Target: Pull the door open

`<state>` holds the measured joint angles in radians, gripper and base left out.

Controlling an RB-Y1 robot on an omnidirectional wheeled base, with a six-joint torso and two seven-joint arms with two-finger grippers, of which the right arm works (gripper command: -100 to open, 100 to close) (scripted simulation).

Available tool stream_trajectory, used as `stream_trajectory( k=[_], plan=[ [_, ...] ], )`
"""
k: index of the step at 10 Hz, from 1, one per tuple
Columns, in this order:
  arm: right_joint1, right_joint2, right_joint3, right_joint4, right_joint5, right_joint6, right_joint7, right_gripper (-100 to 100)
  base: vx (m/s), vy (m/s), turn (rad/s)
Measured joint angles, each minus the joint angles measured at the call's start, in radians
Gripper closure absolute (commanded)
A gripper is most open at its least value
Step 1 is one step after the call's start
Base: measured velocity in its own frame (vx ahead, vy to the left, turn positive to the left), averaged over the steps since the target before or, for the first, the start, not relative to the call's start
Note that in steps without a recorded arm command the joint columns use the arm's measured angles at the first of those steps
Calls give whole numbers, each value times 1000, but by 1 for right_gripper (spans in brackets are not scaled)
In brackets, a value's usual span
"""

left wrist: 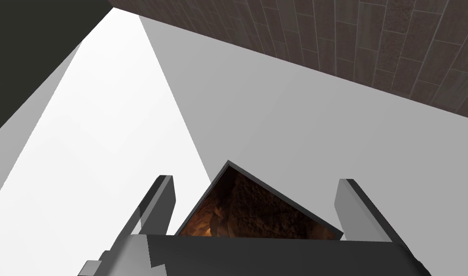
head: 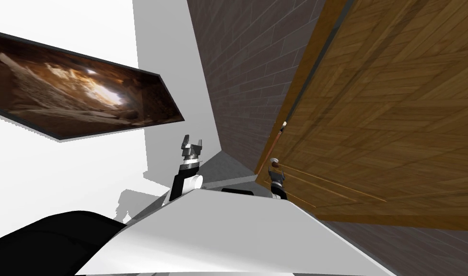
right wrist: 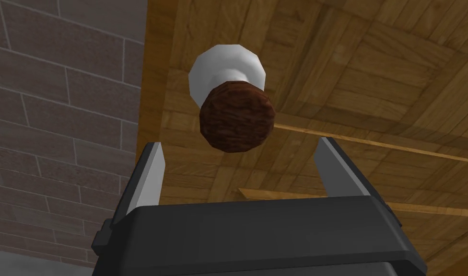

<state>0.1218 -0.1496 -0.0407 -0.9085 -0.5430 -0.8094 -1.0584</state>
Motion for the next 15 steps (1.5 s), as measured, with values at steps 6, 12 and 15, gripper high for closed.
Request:
stream_trajectory(
  k=[6,12,15],
  plan=[
    [-5,20,31,-14,-72,8,-159,-100,-62,-7,25],
    [27,-63,12,8,-92,-7,-249,-100,165,-10,90],
    [29,-87,3,21,-98,-8,-271,100,13,-8,-11]
  ],
)
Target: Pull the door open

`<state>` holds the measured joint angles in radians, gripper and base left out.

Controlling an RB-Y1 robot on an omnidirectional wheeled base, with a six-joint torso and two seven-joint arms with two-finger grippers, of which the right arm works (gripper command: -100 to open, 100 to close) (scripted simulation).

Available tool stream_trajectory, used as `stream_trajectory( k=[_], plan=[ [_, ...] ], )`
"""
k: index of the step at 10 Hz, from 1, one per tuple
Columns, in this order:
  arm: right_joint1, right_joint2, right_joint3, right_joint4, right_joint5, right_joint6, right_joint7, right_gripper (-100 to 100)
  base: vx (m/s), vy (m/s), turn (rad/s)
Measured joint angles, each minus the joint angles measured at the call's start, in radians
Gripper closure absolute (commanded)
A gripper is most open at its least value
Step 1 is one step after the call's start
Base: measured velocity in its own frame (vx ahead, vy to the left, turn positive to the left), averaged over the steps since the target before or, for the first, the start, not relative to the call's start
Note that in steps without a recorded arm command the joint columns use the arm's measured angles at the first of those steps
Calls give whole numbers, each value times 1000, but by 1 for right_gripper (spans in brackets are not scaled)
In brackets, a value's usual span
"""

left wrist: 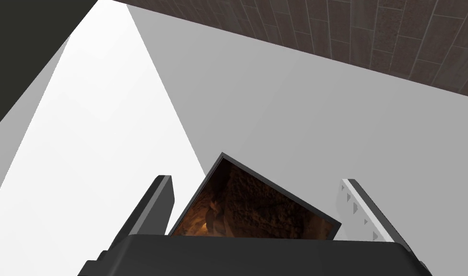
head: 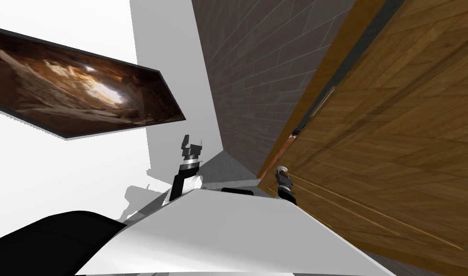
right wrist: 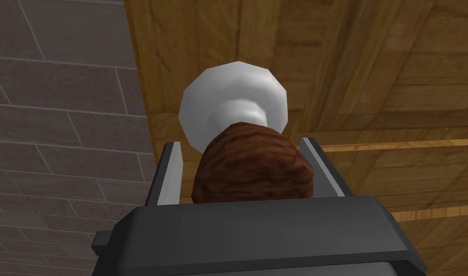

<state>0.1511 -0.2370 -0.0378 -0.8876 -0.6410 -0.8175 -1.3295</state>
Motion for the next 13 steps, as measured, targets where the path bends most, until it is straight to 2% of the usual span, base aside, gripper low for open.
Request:
stream_trajectory(
  k=[5,8,9,13],
  plan=[
    [2,3,3,1,1,4,3,100,-36,0,26],
    [10,-27,33,0,14,-10,-41,100,-248,-26,164],
    [22,-35,48,-10,19,-6,-56,100,-246,15,138],
    [44,-72,105,-10,40,-20,-126,100,-231,-19,139]
  ],
)
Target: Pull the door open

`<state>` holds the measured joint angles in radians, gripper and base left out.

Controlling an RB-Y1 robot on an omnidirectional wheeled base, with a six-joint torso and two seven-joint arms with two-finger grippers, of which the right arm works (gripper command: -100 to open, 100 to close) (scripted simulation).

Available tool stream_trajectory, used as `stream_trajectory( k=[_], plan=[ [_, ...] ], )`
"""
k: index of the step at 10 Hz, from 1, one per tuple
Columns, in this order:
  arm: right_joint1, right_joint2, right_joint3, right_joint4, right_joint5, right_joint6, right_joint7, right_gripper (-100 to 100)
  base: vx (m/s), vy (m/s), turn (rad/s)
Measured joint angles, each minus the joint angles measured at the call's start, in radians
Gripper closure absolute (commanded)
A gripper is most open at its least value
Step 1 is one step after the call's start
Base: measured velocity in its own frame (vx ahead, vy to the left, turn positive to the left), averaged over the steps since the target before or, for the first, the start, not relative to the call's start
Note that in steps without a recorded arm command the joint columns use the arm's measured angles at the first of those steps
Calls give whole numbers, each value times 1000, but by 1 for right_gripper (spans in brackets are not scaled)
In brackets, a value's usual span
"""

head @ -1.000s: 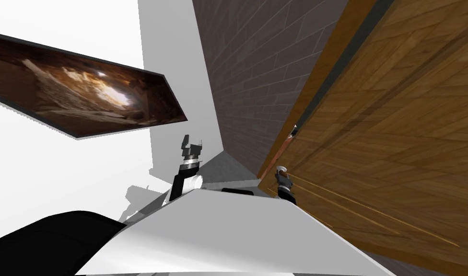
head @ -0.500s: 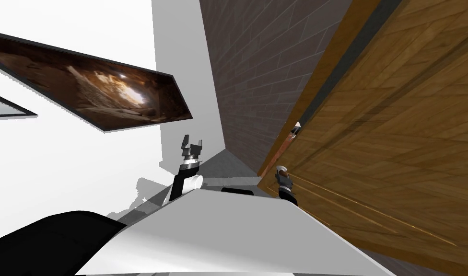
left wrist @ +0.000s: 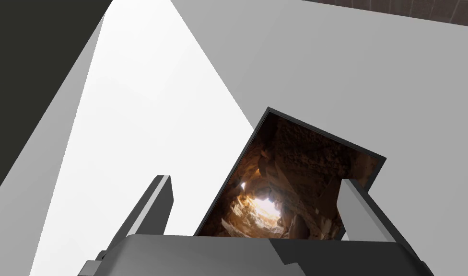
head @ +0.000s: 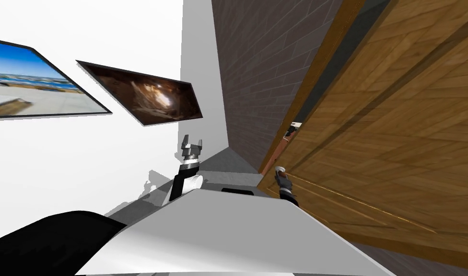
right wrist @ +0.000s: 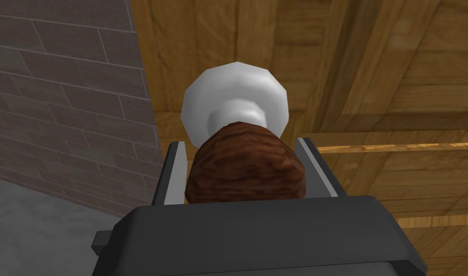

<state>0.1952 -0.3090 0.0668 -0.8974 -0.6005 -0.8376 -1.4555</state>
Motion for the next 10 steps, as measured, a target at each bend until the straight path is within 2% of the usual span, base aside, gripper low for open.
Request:
stream_trajectory(
  k=[1,2,4,7,9,10],
  plan=[
    [6,-9,13,-5,5,-3,-16,100,-104,-3,37],
    [8,-8,17,-5,7,-2,-19,100,-177,-1,97],
    [18,-28,36,-15,17,-12,-40,100,-269,-5,114],
    [31,-51,78,-6,41,-38,-80,100,-221,-22,92],
    [51,-67,101,-31,52,-40,-100,100,-264,-36,105],
    [59,-75,113,-39,58,-44,-111,100,-97,-9,28]
  ],
)
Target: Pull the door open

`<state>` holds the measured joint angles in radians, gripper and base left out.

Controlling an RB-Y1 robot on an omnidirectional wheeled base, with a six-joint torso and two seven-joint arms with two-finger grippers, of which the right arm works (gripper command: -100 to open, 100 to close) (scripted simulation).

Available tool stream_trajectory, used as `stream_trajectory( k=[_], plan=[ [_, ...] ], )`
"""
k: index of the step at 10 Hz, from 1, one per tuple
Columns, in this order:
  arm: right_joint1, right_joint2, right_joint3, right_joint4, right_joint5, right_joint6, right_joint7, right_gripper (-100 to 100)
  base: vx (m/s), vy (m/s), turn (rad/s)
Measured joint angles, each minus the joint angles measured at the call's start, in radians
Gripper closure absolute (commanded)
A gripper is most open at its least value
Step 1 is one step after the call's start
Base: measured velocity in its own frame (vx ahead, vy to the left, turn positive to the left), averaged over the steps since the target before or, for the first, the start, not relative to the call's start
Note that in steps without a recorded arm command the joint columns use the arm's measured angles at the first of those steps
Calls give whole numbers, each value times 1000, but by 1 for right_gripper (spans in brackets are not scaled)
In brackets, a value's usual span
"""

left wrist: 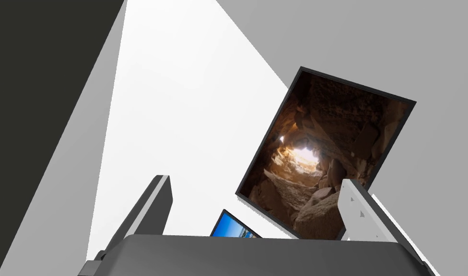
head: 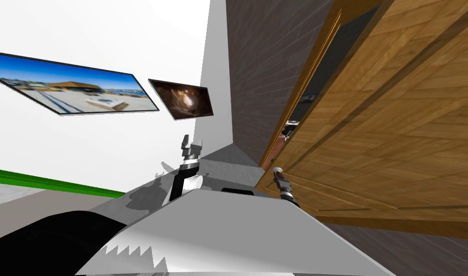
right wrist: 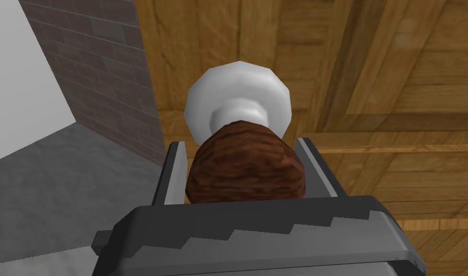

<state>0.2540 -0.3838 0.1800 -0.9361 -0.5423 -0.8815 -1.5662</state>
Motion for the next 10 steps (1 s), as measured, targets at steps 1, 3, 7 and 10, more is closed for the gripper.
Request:
stream_trajectory(
  k=[1,3,7,10],
  plan=[
    [3,1,5,1,2,1,-2,100,-147,-12,116],
    [10,-14,19,5,9,-18,-20,100,-226,-24,134],
    [41,-57,58,7,27,-66,-68,100,-226,-16,122],
    [57,-77,85,12,39,-93,-95,100,-154,-20,72]
  ],
)
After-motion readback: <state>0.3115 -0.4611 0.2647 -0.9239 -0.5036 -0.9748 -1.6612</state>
